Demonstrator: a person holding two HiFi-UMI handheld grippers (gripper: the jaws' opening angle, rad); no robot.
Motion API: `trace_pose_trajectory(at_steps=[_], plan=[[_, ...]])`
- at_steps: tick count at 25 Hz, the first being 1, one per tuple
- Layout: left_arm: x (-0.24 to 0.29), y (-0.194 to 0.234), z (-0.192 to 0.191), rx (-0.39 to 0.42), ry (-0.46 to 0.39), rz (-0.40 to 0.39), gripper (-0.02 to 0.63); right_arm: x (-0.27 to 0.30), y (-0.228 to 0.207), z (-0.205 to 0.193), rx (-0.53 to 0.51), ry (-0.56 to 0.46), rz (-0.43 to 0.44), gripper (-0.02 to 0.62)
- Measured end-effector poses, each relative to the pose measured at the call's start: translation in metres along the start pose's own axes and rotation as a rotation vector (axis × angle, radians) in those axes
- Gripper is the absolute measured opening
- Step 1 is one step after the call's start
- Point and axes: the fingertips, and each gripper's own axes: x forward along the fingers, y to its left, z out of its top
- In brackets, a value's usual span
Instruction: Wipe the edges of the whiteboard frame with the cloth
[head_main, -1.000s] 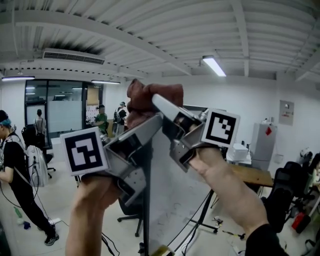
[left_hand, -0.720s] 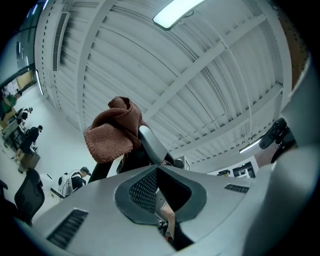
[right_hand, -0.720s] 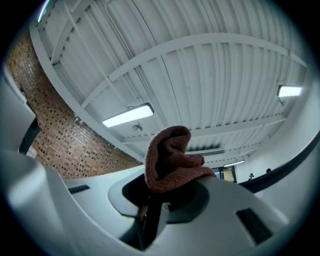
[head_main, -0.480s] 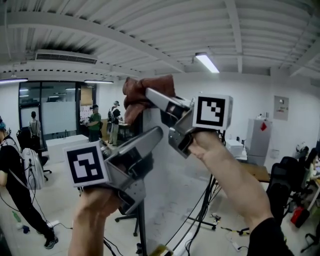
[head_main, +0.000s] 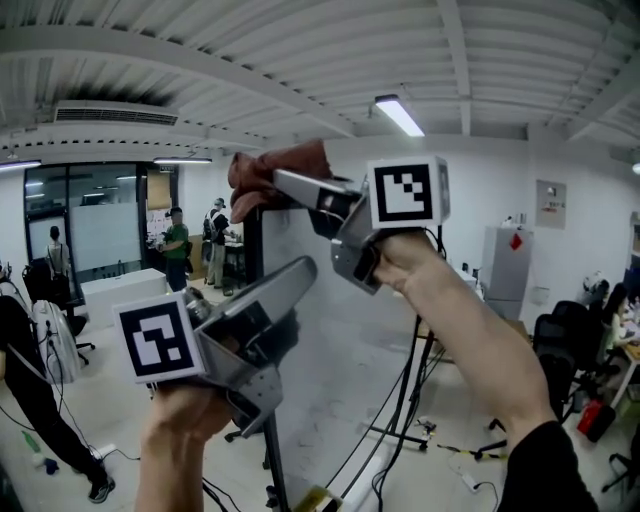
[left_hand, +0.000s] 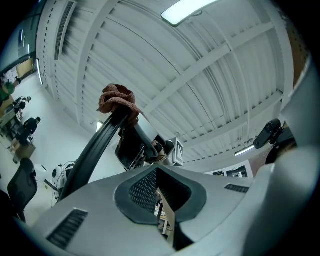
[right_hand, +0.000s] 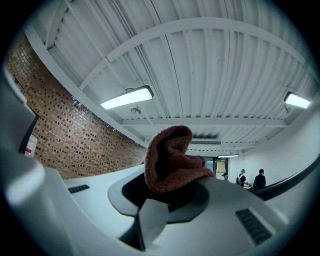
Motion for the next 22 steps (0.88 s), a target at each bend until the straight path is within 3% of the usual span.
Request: trace_pose_trajectory(at_steps=[10,22], plan=[[0.041,0.012,-0.017,0.031,-0.003,0.051,-0.003,-0.009,-0.01,-0.007,-0.007,0.034,0.109,0.078],[0.098,0.05,-0.046,0.073,-0.058,0.202,-0.003,-0.022,-0.056,-0.013,0.007,0.135,0.215,0.078]])
